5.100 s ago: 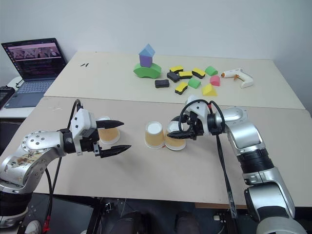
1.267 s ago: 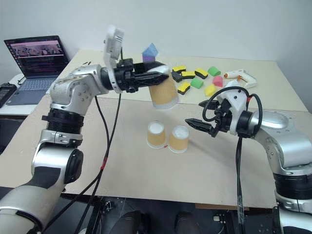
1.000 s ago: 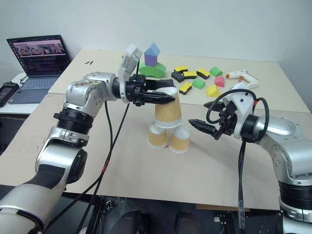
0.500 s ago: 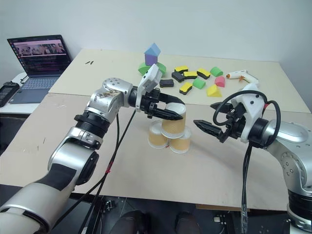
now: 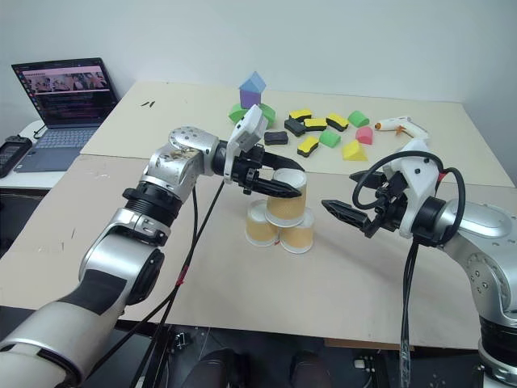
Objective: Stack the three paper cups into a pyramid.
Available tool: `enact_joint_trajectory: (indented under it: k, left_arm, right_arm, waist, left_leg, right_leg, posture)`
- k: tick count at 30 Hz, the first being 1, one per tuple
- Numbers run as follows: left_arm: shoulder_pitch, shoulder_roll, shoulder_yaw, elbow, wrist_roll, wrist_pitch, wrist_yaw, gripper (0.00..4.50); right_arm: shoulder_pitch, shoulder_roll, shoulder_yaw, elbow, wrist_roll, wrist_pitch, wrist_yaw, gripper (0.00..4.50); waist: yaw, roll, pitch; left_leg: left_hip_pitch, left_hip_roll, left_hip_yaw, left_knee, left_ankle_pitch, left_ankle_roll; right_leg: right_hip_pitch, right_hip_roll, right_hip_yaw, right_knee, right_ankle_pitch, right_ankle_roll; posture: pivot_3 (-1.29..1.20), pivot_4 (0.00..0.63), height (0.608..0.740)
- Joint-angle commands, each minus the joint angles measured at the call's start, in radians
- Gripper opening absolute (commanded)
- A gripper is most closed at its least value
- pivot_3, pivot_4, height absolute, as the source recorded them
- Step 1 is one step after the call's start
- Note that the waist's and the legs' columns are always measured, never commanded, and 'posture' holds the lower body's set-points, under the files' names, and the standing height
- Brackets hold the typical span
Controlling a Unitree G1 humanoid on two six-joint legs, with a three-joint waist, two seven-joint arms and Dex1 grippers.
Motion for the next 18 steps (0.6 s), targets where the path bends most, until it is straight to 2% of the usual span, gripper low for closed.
enact_joint_trajectory:
  k: [1, 3, 4, 6, 7, 13, 18]
  left_arm:
    - [-0.021, 0.007, 0.005, -0.005, 0.018, -0.016, -0.003, 2.51]
    - [-0.019, 0.007, 0.005, -0.004, 0.021, -0.020, -0.001, 3.42]
    - [-0.019, 0.006, 0.005, -0.005, 0.023, -0.020, 0.000, 3.55]
    - [-0.020, 0.002, 0.011, -0.006, 0.024, -0.020, 0.004, 4.32]
    - [-0.023, 0.000, 0.019, -0.006, 0.020, -0.016, 0.010, 4.47]
    - [-0.062, 0.004, 0.077, -0.019, -0.012, 0.030, 0.027, 4.47]
    - [-0.100, 0.047, 0.144, -0.111, -0.085, 0.138, 0.030, 4.47]
  right_arm:
    - [-0.025, -0.020, -0.027, -0.011, 0.019, -0.008, 0.003, 4.50]
    - [-0.028, -0.018, -0.026, -0.008, 0.017, -0.008, 0.001, 4.50]
    - [-0.029, -0.019, -0.028, -0.006, 0.017, -0.009, 0.001, 4.50]
    - [-0.029, -0.019, -0.027, -0.004, 0.017, -0.009, 0.002, 4.50]
    - [-0.029, -0.020, -0.025, -0.003, 0.016, -0.010, 0.004, 4.50]
    - [-0.034, -0.018, -0.013, 0.017, 0.007, -0.021, 0.011, 4.50]
    - [-0.045, -0.012, 0.006, 0.035, 0.001, -0.030, 0.021, 4.50]
  waist:
    - [0.000, 0.000, 0.000]
    - [0.000, 0.000, 0.000]
    - [0.000, 0.000, 0.000]
    - [0.000, 0.000, 0.000]
    - [0.000, 0.000, 0.000]
    - [0.000, 0.000, 0.000]
    - [-0.002, 0.000, 0.000]
  left_leg:
    - [0.000, 0.000, 0.000, 0.000, 0.000, 0.000]
    - [0.000, 0.000, 0.000, 0.000, 0.000, 0.000]
    - [0.000, 0.000, 0.000, 0.000, 0.000, 0.000]
    - [0.000, 0.000, 0.000, 0.000, 0.000, 0.000]
    - [0.000, 0.000, 0.000, 0.000, 0.000, 0.000]
    - [-0.001, 0.000, 0.000, 0.001, 0.000, 0.001]
    - [-0.001, 0.000, 0.000, 0.001, 0.000, 0.001]
  right_leg:
    - [0.000, 0.000, 0.000, 0.000, 0.000, 0.000]
    - [0.000, 0.000, 0.000, 0.000, 0.000, 0.000]
    - [0.000, 0.000, 0.000, 0.000, 0.000, 0.000]
    - [0.000, 0.000, 0.000, 0.000, 0.000, 0.000]
    - [0.000, 0.000, 0.000, 0.000, 0.000, 0.000]
    - [0.000, 0.000, 0.000, 0.000, 0.000, 0.000]
    - [0.000, 0.000, 0.000, 0.001, 0.000, 0.000]
  posture:
    - [0.00, 0.150, 0.740]
    - [0.00, 0.150, 0.740]
    - [0.00, 0.150, 0.740]
    - [0.00, 0.150, 0.740]
    - [0.00, 0.150, 0.740]
    - [0.00, 0.150, 0.740]
    - [0.00, 0.150, 0.740]
